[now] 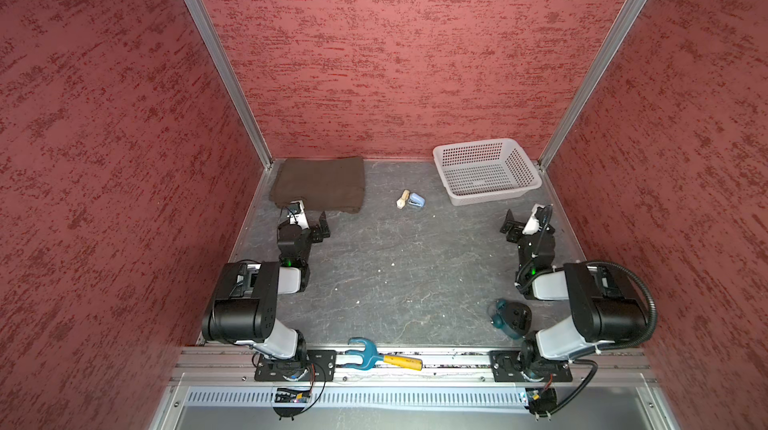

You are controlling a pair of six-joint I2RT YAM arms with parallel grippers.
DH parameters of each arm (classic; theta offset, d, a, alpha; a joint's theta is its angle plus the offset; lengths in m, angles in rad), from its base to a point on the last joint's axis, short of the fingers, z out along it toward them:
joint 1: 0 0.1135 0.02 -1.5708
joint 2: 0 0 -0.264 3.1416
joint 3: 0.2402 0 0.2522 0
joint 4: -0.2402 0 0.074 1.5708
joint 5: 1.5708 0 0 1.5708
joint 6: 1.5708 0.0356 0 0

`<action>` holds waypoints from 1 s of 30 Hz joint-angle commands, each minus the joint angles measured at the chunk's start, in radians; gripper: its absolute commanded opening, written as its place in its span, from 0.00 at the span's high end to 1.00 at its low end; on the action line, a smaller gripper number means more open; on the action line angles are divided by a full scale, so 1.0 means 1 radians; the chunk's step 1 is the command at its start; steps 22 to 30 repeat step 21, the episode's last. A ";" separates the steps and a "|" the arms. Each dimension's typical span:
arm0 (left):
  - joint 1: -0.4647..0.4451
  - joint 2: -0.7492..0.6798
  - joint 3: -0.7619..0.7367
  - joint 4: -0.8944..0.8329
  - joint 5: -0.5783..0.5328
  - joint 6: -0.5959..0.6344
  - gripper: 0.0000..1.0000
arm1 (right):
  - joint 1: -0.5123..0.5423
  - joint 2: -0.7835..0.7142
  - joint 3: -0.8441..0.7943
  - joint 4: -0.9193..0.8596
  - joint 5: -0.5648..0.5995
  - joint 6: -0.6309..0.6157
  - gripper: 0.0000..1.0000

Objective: Fold and stack the trousers

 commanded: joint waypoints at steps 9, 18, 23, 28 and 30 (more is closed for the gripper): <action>-0.015 0.001 0.007 -0.020 -0.013 0.030 0.01 | -0.001 -0.002 0.003 -0.033 -0.119 -0.039 0.01; -0.016 0.003 0.009 -0.021 -0.013 0.031 0.01 | -0.013 0.003 0.018 -0.056 -0.144 -0.031 0.01; -0.016 0.003 0.008 -0.020 -0.013 0.031 0.01 | -0.012 0.000 0.011 -0.043 -0.142 -0.034 0.01; -0.016 0.003 0.008 -0.020 -0.013 0.031 0.01 | -0.012 0.000 0.011 -0.043 -0.142 -0.034 0.01; -0.016 0.003 0.008 -0.020 -0.013 0.031 0.01 | -0.012 0.000 0.011 -0.043 -0.142 -0.034 0.01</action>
